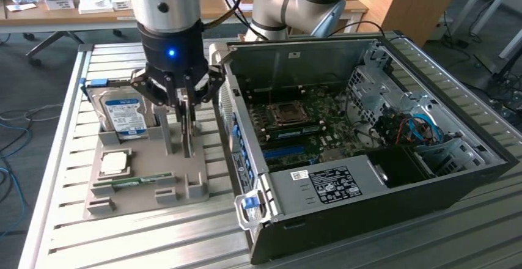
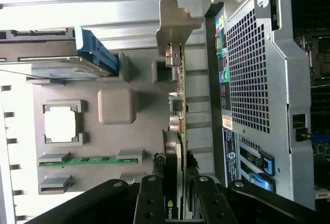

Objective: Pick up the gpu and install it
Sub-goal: 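Pick up the gpu and move the gpu toward the slot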

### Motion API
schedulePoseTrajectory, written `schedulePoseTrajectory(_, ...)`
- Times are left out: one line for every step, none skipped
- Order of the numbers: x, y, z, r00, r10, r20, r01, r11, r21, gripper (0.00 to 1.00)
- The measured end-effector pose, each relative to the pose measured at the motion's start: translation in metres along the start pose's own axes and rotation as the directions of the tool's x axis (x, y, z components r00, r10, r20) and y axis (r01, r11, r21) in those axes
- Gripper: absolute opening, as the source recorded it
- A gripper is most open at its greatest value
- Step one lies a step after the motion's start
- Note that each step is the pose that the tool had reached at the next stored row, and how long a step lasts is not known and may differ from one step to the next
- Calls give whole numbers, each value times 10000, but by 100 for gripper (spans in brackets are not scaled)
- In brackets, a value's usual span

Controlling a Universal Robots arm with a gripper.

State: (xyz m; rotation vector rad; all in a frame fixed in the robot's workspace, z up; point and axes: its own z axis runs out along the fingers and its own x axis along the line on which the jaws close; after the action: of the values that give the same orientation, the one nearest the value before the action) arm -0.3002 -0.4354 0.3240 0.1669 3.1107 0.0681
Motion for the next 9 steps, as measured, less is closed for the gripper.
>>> schedulePoseTrajectory(0,1,-25,10000,0,0,0,10000,0,27)
schedulePoseTrajectory(-1,2,-54,10000,0,0,0,10000,0,27)
schedulePoseTrajectory(-2,4,-80,10000,0,0,0,10000,-1,27)
schedulePoseTrajectory(-2,5,-105,10000,-1,0,1,10000,0,27)
schedulePoseTrajectory(-3,6,-131,10000,0,0,0,10000,0,27)
schedulePoseTrajectory(-3,7,-159,10000,0,0,0,10000,0,27)
schedulePoseTrajectory(-4,8,-185,10000,0,0,0,10000,0,27)
schedulePoseTrajectory(-5,10,-211,10000,0,0,0,10000,0,27)
schedulePoseTrajectory(-5,11,-238,10000,0,1,0,10000,-1,27)
